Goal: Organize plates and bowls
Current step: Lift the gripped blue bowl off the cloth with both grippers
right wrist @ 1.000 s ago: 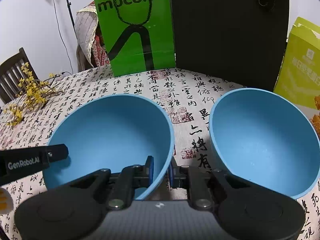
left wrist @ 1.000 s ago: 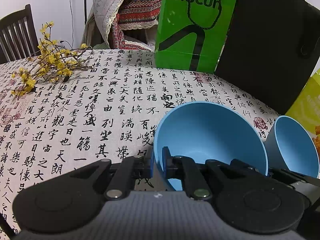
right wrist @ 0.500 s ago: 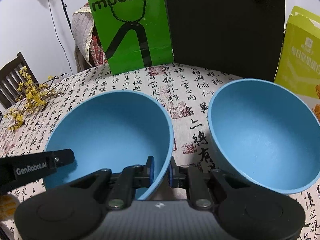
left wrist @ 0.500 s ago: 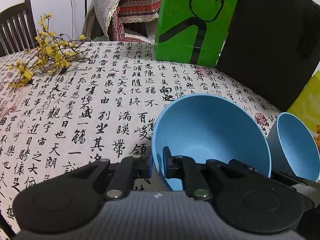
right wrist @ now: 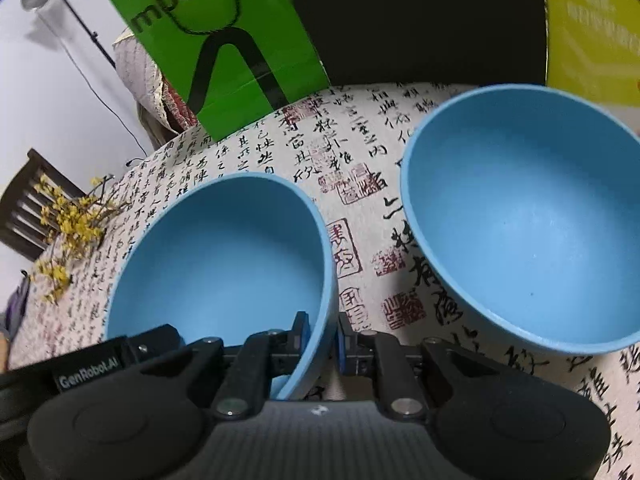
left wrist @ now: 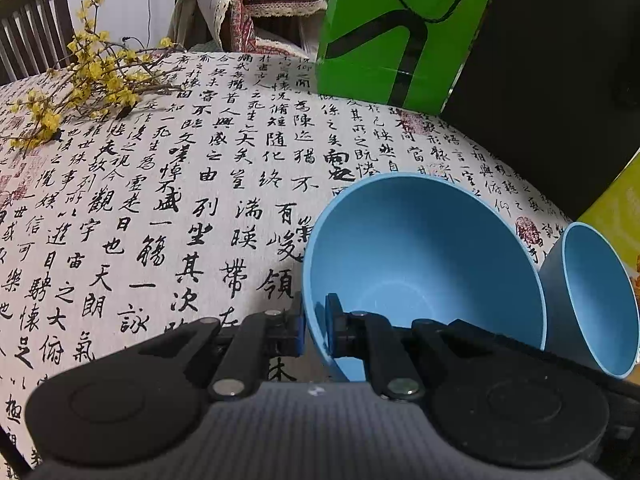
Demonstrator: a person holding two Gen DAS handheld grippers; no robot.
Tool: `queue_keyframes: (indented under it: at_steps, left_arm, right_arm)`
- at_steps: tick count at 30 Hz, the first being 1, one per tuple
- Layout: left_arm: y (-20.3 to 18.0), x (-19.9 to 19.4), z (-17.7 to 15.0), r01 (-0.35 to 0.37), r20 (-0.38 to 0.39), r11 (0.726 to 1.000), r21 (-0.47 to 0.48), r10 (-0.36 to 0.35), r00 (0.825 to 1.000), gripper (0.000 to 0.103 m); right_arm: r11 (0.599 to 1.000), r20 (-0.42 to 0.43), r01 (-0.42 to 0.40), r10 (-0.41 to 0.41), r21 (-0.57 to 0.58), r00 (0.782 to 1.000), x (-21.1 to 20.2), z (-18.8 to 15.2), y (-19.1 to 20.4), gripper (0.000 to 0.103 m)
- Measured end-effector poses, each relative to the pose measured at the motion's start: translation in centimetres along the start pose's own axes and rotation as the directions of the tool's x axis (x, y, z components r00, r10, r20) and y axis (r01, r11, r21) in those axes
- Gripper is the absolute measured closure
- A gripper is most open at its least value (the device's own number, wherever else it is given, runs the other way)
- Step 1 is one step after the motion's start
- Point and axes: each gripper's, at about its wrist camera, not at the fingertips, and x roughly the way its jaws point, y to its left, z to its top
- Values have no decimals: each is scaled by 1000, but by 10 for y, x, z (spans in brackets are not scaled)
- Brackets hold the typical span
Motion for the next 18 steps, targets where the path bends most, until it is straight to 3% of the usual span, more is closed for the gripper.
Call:
queue_keyframes:
  at_steps: [18]
  left_arm:
    - [-4,-26,-1,-2,20,1000,13,2,1000,93]
  right_arm:
    - [999,-10,-28,29,32,1000,-12,1,0,90]
